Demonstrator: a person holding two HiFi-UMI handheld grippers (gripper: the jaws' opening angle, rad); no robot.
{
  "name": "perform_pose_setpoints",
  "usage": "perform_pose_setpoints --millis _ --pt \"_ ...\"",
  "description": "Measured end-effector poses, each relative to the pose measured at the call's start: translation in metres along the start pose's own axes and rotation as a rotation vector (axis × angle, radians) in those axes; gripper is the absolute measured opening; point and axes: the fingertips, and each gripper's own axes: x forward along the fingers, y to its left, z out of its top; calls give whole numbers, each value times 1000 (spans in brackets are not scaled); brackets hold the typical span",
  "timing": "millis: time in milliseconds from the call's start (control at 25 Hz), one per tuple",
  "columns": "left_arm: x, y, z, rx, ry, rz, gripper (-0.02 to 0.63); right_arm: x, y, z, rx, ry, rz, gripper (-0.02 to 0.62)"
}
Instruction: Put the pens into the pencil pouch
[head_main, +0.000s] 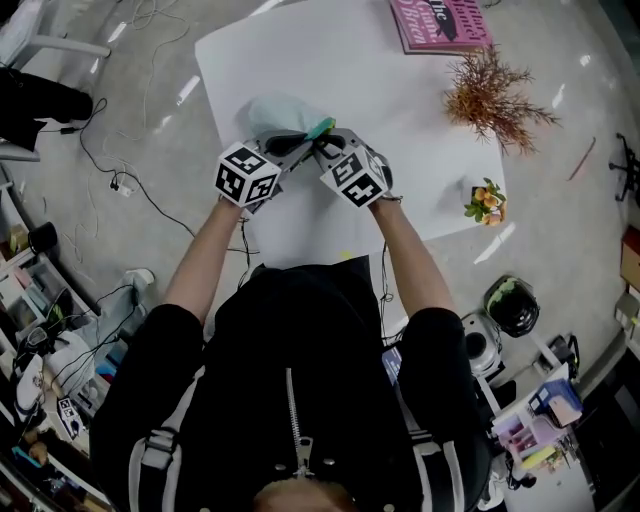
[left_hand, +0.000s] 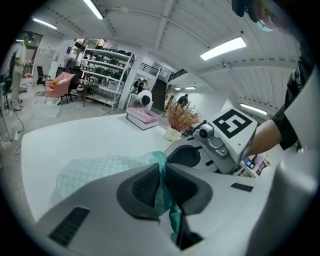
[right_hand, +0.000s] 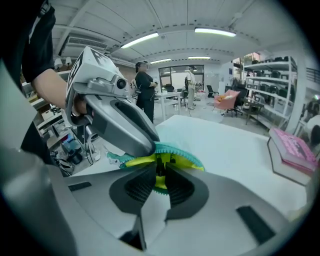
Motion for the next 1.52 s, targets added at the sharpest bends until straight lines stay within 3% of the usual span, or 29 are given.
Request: perform_pose_setpoints --millis 200,480,880,1200,1360,1520 --pt "0 3 1 -18 -19 6 52 4 -4 -1 17 3 -28 72" --pt "4 5 2 -14 -24 22 54 -9 -15 -10 60 -15 -94 127" --pt "22 17 -15 -8 41 93 54 -51 -32 -56 297 -26 -216 132" --pt "37 20 -45 9 132 142 55 -81 -30 -83 412 -38 -278 132" --pt "38 14 -51 55 148 161 132 -96 -34 -92 465 -70 -317 132" --pt "22 12 -42 77 103 180 146 -109 -36 -90 521 -111 -352 132"
